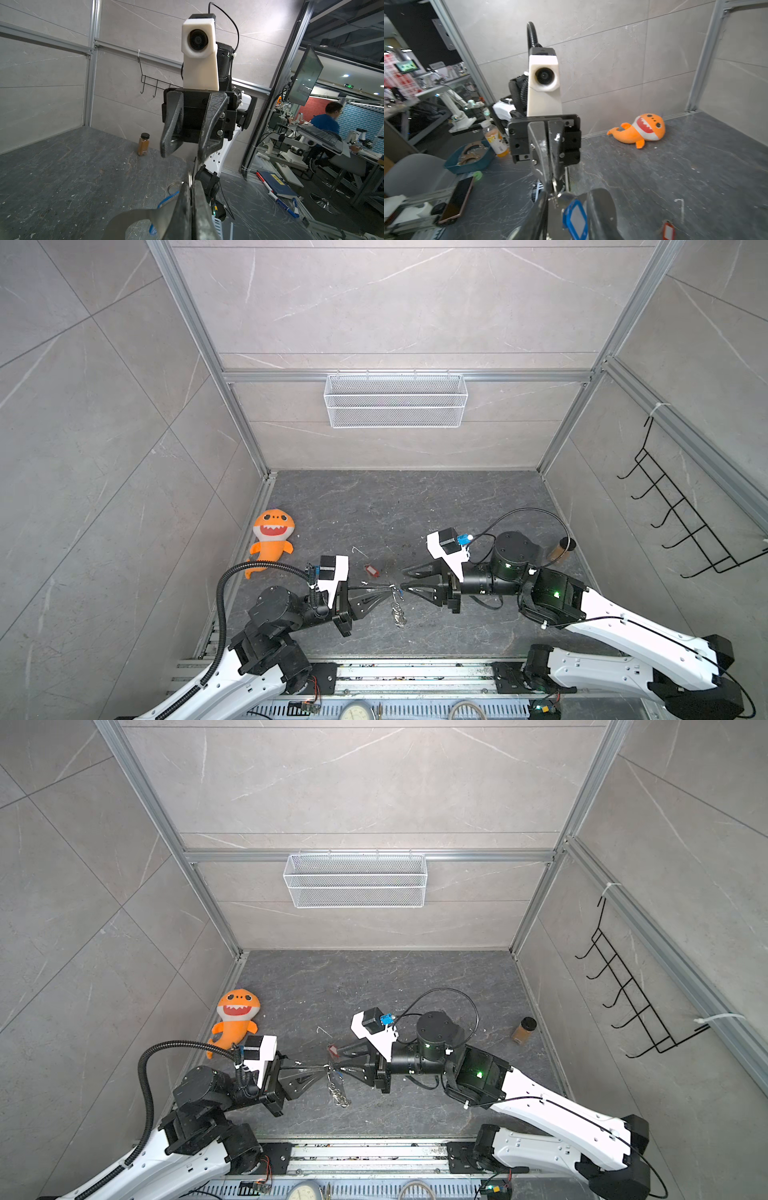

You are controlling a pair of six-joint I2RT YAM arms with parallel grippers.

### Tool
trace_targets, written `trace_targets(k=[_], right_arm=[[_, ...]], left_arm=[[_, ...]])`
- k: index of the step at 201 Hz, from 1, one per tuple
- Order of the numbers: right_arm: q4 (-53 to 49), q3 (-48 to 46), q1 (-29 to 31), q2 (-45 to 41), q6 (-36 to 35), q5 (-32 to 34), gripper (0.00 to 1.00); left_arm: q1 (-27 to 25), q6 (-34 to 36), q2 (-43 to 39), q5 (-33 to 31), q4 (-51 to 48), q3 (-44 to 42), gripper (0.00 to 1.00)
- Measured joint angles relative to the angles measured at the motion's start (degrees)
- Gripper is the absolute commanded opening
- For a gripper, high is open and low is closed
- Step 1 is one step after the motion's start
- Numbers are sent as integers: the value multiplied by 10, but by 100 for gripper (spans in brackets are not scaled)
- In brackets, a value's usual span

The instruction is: Remove the keys from the keyring

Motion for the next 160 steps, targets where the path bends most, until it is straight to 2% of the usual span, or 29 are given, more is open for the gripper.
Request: trace_targets(k=[69, 102, 144, 160], right_arm=[[21, -2, 0, 20, 19, -37, 30], [21, -7, 0, 26, 26, -37, 20], [25, -9, -1, 26, 28, -40, 13], [25, -10, -1, 28, 28, -41, 14]], left_arm=[[0, 0, -2, -4, 0, 0, 0], [0, 0, -2, -4, 0, 0, 0], [0, 0, -2, -9, 0, 0, 0], [0, 0, -2, -9, 0, 0, 0]])
